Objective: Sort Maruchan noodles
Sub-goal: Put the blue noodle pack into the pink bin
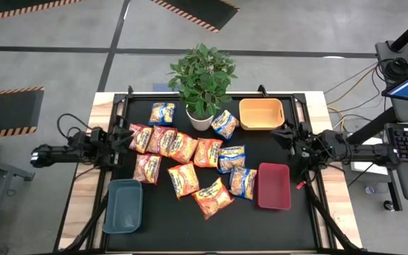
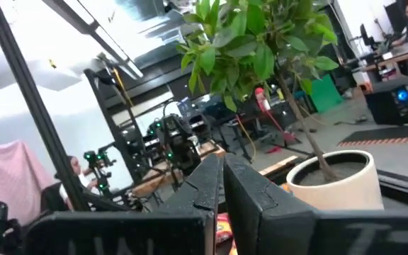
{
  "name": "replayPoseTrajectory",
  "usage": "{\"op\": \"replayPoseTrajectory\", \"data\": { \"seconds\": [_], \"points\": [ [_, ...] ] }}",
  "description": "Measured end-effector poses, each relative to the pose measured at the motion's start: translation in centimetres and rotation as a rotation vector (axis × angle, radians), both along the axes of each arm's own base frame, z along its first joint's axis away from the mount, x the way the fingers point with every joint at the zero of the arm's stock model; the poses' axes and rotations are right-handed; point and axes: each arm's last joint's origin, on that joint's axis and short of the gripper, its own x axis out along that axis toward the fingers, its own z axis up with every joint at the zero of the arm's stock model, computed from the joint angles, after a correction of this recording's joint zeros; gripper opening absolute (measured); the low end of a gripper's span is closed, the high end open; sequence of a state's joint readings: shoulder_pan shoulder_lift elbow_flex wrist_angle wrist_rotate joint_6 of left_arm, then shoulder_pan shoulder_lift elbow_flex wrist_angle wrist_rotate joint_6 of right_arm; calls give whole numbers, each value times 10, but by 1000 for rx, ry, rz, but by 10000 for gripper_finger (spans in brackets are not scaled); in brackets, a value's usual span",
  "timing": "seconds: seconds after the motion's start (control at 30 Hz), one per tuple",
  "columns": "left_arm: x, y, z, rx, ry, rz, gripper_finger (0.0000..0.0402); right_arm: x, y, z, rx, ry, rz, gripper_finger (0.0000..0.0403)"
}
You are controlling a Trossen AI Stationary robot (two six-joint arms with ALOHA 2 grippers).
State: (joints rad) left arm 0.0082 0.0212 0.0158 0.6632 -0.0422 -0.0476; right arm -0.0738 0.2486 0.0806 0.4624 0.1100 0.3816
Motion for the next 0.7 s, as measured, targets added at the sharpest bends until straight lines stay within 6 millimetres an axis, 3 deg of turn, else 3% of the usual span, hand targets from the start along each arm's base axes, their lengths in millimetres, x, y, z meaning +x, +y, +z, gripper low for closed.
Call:
{"op": "replayPoseTrajectory", "data": {
  "seconds": [0.37, 0.7],
  "points": [
    [6, 0, 2, -149, -12, -116, 75, 45, -6, 33, 10, 231, -109, 13],
    [31, 0, 2, -210, 122, -140, 75, 79, -9, 55, 123, 485, -110, 13]
  ]
}}
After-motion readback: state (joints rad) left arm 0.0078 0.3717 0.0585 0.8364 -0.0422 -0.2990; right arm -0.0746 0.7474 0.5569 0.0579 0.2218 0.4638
